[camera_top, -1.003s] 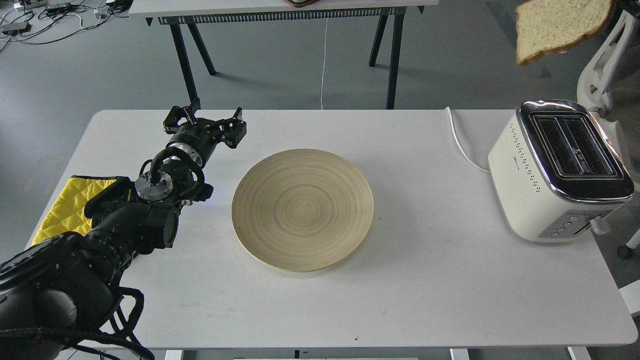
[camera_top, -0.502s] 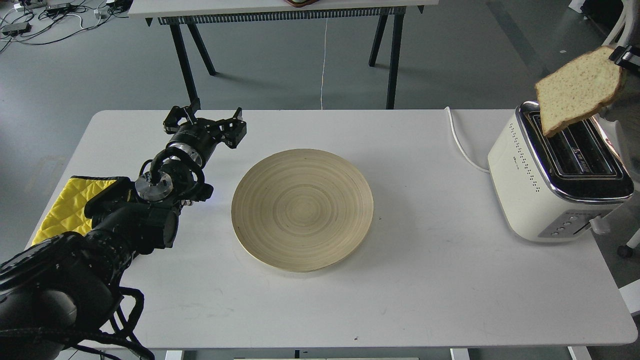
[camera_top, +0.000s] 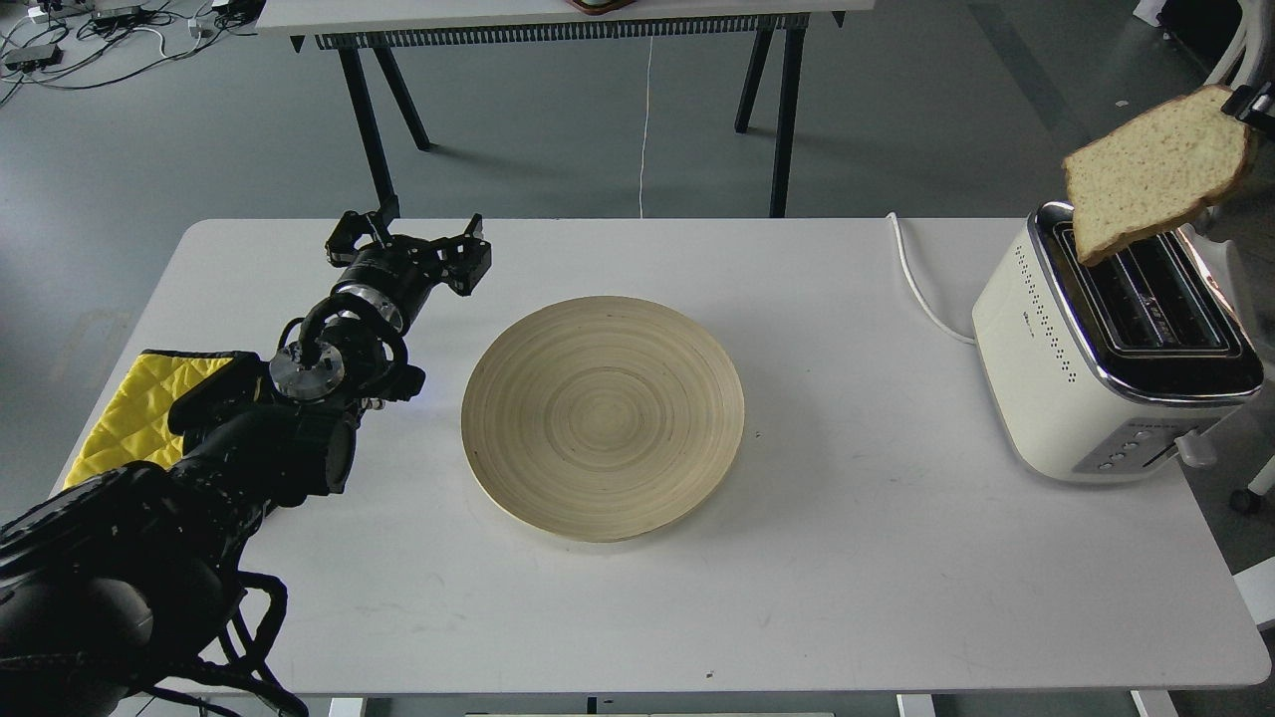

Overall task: Put bread in toaster with right arm
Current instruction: 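Carry the bread over the toaster and lower it into a slot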

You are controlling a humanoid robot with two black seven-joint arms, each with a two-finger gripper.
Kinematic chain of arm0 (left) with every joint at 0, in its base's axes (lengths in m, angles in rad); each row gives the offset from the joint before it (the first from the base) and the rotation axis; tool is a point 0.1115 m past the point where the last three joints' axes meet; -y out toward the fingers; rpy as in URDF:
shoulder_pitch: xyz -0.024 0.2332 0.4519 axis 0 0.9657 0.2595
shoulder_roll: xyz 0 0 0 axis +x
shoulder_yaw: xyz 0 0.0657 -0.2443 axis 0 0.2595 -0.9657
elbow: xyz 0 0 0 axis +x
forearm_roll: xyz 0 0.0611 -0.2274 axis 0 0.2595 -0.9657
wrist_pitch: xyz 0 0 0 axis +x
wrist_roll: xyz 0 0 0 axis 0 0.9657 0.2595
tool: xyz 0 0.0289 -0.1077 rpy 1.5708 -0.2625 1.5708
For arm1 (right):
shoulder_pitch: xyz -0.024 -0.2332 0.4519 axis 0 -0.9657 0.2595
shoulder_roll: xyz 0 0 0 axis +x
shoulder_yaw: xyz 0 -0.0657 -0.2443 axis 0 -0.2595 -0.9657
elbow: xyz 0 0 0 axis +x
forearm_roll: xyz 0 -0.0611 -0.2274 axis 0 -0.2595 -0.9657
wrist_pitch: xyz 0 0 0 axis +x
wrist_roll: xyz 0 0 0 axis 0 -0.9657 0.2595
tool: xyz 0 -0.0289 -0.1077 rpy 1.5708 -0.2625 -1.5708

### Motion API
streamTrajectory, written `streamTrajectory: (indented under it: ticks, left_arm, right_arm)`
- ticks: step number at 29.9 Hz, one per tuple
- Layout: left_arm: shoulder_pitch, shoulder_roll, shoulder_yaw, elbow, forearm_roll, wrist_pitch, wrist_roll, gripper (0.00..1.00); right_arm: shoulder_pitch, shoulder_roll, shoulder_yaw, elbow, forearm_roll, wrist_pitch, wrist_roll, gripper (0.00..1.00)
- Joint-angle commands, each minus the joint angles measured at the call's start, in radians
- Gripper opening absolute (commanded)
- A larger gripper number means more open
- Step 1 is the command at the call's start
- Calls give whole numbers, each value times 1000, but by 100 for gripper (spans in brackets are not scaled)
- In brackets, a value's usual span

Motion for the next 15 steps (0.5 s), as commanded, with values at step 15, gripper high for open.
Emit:
streamTrajectory:
  ticks: [15]
  left_arm:
    - [0, 0, -1, 0, 0, 0, 0, 100]
  right_arm:
    - [31, 8, -117, 29, -13, 22, 5, 8]
